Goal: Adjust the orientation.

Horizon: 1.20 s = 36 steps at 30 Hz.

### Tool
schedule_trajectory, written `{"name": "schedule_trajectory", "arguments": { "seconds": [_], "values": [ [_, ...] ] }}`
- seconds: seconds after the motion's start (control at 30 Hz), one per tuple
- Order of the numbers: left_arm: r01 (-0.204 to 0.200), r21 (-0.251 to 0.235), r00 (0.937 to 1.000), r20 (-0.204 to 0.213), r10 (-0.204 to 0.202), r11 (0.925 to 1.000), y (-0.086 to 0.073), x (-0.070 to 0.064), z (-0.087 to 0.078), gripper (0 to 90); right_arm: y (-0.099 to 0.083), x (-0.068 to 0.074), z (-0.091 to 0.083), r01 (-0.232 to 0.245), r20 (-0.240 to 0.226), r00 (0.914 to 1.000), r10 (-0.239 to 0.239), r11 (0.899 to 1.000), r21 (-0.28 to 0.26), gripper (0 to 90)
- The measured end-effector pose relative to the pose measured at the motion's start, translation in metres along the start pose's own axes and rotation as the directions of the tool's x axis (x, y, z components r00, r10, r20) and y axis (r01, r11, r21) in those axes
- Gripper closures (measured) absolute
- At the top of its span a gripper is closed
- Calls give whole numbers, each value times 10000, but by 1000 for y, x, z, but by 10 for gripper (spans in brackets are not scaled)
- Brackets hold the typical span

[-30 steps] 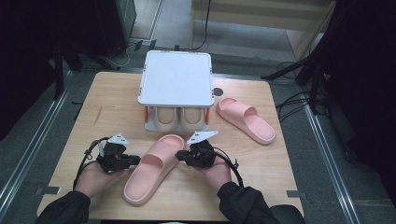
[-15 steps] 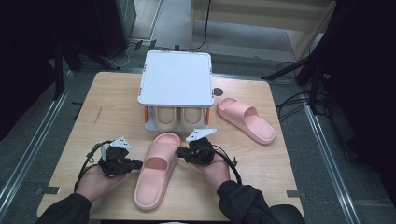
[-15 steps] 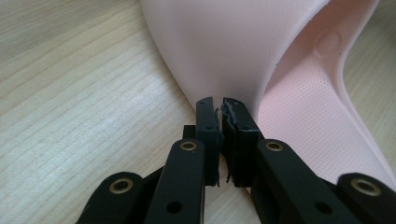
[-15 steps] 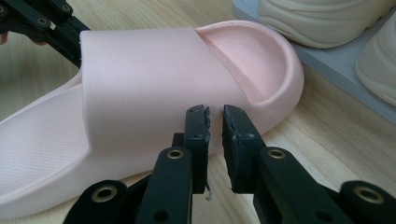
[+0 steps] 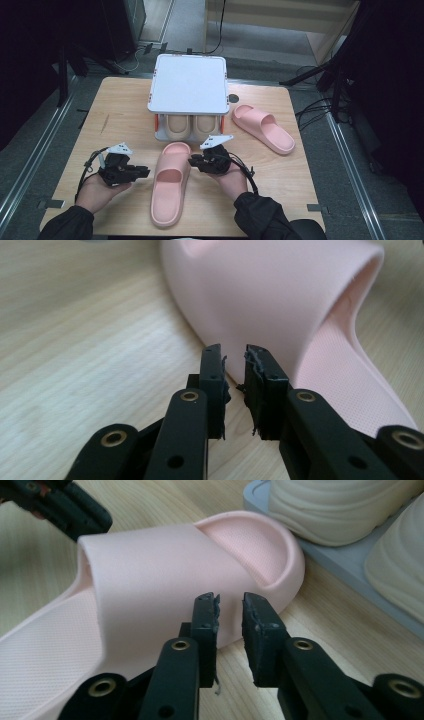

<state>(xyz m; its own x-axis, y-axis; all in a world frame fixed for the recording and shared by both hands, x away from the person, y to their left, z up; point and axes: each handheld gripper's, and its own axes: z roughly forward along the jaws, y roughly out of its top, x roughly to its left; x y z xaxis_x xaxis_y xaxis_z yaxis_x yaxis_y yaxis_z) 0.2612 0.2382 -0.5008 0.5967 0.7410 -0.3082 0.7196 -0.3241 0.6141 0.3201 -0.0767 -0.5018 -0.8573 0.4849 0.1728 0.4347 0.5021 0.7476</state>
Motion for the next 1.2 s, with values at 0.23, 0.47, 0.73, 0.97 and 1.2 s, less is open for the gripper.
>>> {"name": "schedule_trajectory", "arguments": {
  "seconds": [0.23,0.47,0.73,0.97,1.2],
  "values": [
    [-158,-124,9999,48,159,9998,5,4,-7,667,-1,-6,-19,-70,150,9999,71,9999,-87,666],
    [-179,-205,9996,230,184,9996,12,6,-8,641,-7,-9,-47,-50,301,9995,59,9995,-297,629],
    [-420,-405,9988,237,429,9983,23,12,-5,556,-20,-25,-74,-374,550,9977,401,9981,-490,617],
    [-404,-219,9986,327,411,9989,30,18,-1,524,-34,-44,-97,-782,894,9925,829,9954,-552,612],
    [-275,-150,9989,381,281,9995,33,22,1,497,-49,-69,-121,-1458,1309,9793,1542,9867,-713,600]
  ]
}}
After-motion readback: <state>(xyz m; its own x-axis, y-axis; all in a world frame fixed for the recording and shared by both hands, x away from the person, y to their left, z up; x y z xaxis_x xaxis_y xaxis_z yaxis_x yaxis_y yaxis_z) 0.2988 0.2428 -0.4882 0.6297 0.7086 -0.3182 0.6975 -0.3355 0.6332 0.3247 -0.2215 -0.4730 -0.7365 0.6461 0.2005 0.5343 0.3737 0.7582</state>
